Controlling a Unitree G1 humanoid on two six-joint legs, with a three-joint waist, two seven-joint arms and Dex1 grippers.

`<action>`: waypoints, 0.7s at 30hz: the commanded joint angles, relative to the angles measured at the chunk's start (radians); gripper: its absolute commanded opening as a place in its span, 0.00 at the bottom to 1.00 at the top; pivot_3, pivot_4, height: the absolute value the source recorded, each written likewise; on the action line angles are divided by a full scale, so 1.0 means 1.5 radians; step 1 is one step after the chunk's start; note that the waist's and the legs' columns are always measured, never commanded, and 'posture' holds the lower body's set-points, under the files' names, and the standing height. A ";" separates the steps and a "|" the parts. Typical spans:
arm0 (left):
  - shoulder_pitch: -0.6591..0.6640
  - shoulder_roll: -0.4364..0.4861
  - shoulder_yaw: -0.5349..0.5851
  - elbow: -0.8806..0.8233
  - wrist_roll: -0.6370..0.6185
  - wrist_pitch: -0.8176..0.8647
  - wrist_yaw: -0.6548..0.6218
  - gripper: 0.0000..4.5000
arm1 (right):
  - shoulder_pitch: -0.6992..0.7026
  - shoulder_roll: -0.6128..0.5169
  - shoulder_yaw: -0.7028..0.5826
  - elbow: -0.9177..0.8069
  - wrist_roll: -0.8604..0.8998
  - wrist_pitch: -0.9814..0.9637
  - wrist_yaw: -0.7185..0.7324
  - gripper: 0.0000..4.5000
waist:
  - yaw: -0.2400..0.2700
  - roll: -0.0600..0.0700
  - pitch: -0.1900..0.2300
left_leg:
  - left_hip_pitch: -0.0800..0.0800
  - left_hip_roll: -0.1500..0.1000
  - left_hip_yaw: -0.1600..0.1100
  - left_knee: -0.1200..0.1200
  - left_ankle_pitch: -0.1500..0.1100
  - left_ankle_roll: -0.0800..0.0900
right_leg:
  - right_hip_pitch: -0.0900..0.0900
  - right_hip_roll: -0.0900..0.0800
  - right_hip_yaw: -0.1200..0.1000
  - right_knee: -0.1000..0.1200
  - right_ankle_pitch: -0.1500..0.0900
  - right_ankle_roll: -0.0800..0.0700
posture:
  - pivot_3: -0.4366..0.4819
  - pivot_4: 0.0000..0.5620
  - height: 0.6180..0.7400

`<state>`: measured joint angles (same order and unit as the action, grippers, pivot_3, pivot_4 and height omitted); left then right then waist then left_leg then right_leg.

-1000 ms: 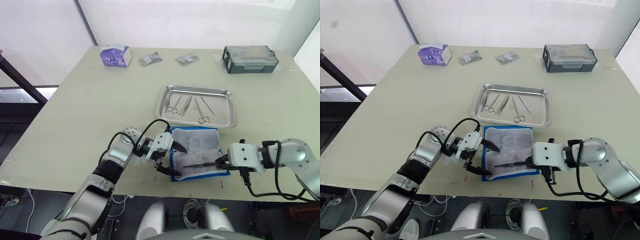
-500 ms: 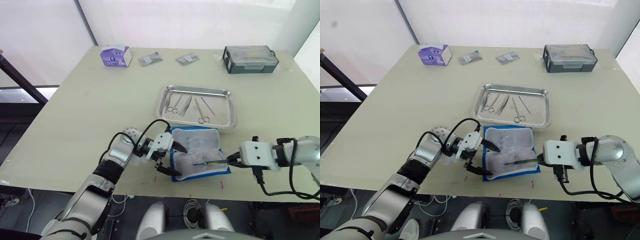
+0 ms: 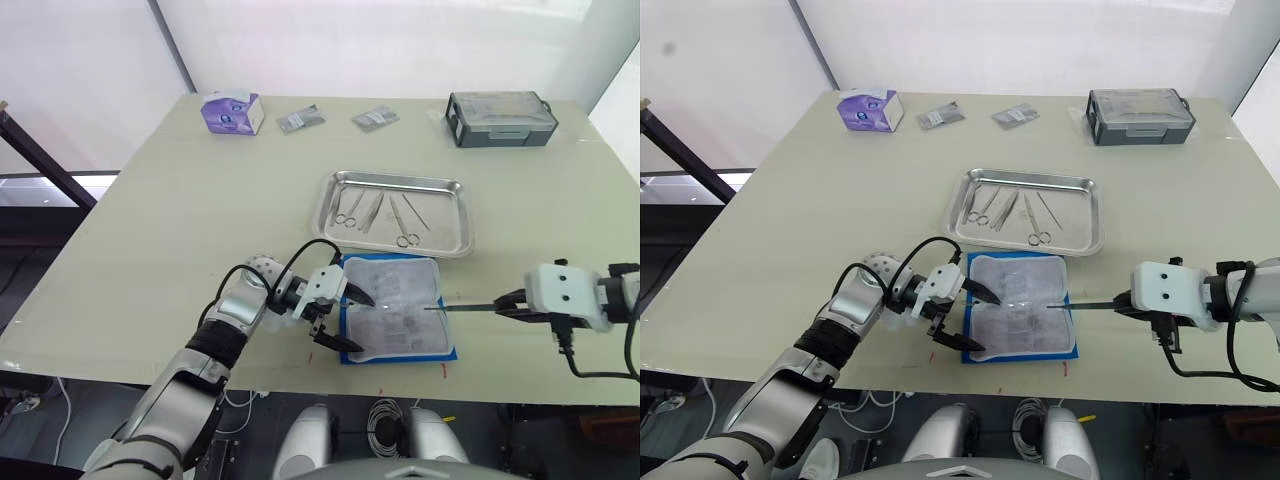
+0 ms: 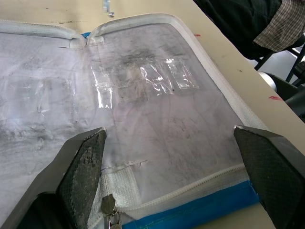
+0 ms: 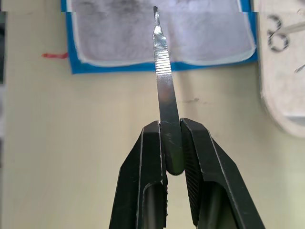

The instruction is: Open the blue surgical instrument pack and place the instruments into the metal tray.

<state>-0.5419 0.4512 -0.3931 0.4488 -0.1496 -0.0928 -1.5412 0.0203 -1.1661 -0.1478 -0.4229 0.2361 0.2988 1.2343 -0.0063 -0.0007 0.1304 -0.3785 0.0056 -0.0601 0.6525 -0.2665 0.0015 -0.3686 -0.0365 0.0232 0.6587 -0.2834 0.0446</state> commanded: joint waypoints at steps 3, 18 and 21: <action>0.050 0.004 -0.070 0.069 0.072 0.037 -0.007 1.00 | -0.041 0.033 -0.047 0.003 0.051 0.063 -0.048 0.01 | -0.001 0.000 0.000 | 0.000 0.000 0.000 0.000 0.000 0.000 | 0.000 0.000 0.000 0.000 0.000 0.000 | 0.48 0.27 1.00; 0.055 0.007 -0.066 0.061 0.069 0.041 -0.004 1.00 | -0.246 0.291 0.056 0.069 0.044 0.335 -0.362 0.01 | 0.000 0.004 -0.003 | 0.000 0.000 0.000 0.000 0.000 0.000 | 0.000 0.000 0.000 0.000 0.000 0.000 | 0.48 0.27 1.00; 0.054 0.007 -0.065 0.061 0.069 0.042 -0.003 1.00 | -0.308 0.362 0.069 0.118 0.025 0.399 -0.450 0.01 | -0.003 0.005 -0.003 | 0.000 0.000 0.000 0.000 0.000 0.000 | 0.000 0.000 0.000 0.001 0.000 0.000 | 0.48 0.27 1.00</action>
<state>-0.5373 0.4530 -0.3912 0.4488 -0.1493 -0.0929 -1.5377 -0.4070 -0.6358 -0.0379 -0.2493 0.2862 0.8629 0.6158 -0.0110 0.0070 0.1255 -0.3779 0.0052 -0.0601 0.6522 -0.2665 0.0015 -0.3688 -0.0364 0.0241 0.6600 -0.2833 0.0444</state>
